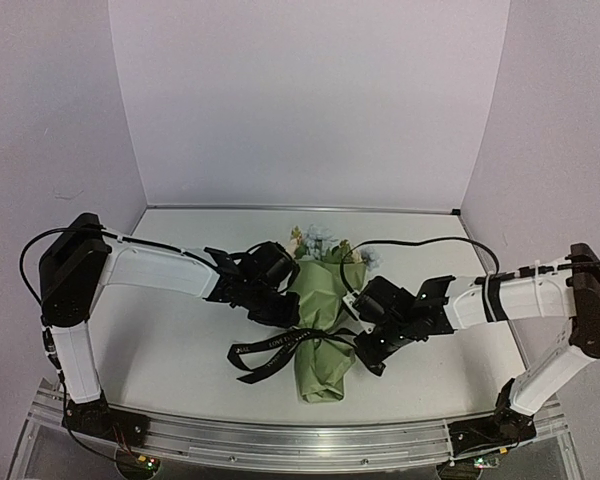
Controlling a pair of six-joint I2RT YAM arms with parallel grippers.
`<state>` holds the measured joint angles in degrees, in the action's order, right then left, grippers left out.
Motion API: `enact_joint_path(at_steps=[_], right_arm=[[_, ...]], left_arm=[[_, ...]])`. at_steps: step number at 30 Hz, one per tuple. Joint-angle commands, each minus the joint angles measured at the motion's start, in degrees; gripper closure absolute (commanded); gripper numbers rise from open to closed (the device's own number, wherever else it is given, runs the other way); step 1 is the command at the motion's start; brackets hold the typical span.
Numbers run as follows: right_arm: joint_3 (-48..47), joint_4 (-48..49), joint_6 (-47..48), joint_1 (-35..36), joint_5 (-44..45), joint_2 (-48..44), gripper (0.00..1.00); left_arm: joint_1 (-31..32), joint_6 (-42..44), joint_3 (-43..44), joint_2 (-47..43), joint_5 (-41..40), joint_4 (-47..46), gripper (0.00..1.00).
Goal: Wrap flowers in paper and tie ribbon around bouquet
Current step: Tie the half-tied ribbon around the folded bouquet.
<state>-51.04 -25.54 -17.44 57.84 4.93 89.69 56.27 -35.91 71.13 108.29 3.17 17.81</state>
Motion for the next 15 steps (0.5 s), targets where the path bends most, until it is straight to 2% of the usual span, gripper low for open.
enact_joint_path(at_steps=[1,6,15], right_arm=[[-2.5,-2.9,4.3,-0.3,2.1,-3.0,1.00],[-1.9,-4.2,4.7,-3.4,0.3,-4.5,1.00],[1.1,-5.0,3.9,-8.6,-1.3,-6.1,1.00]], left_arm=[[0.0,1.4,2.3,-0.7,-2.6,1.7,0.91],[-0.1,3.7,2.6,-1.1,-2.6,3.2,0.98],[-0.5,5.4,1.3,-2.5,-2.6,3.9,1.00]])
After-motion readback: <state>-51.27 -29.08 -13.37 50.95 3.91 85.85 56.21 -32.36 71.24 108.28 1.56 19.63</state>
